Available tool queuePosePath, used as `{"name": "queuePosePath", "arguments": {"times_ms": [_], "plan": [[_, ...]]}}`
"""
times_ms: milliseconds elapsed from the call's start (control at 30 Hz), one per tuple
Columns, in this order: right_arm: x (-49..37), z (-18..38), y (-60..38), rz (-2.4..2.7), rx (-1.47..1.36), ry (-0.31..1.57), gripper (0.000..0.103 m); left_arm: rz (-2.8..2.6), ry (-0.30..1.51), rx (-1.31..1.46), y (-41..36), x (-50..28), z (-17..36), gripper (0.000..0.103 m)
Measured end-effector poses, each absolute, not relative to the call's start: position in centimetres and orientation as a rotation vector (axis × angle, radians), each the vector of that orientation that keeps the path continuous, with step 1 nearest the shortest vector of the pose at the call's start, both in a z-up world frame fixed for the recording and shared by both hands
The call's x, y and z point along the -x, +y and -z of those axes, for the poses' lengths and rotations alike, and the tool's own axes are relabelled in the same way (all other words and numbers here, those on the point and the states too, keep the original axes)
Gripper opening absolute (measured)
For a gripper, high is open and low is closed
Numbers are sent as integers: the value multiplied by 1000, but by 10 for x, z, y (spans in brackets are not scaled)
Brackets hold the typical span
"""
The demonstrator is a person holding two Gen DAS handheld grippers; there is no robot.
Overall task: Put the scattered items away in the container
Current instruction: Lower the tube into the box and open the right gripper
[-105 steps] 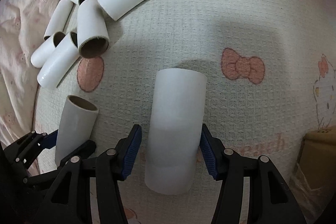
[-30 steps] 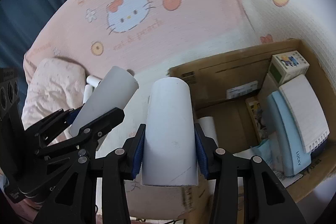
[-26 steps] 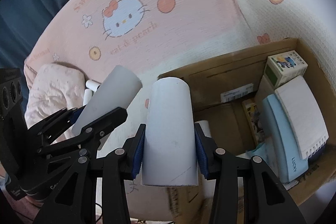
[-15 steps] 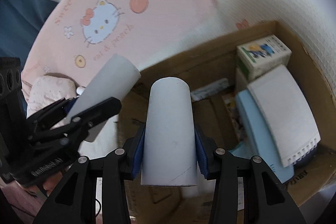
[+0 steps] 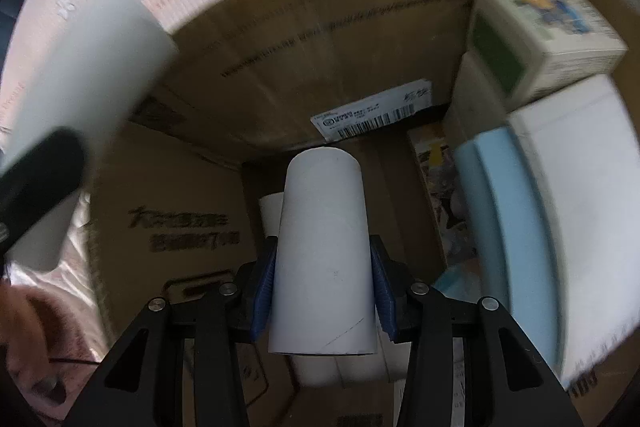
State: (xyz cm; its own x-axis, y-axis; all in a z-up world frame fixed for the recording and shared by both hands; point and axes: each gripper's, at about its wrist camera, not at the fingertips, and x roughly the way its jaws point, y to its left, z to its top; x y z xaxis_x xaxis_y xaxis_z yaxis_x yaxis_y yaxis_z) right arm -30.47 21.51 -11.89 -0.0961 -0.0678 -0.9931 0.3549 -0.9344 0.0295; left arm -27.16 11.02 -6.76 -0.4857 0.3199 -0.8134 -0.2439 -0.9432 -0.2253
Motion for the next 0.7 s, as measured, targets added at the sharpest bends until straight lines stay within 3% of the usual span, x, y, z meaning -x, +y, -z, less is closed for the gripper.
{"name": "queuePosePath", "arguments": {"times_ms": [133,700], "plan": [[316,125,217,2069,-1926,240,41,-2462,-150,1357,105,278,63,47],[342,165,218,1916,-2163,331,41,-2489,-193,1362,87,289,56,47]]}}
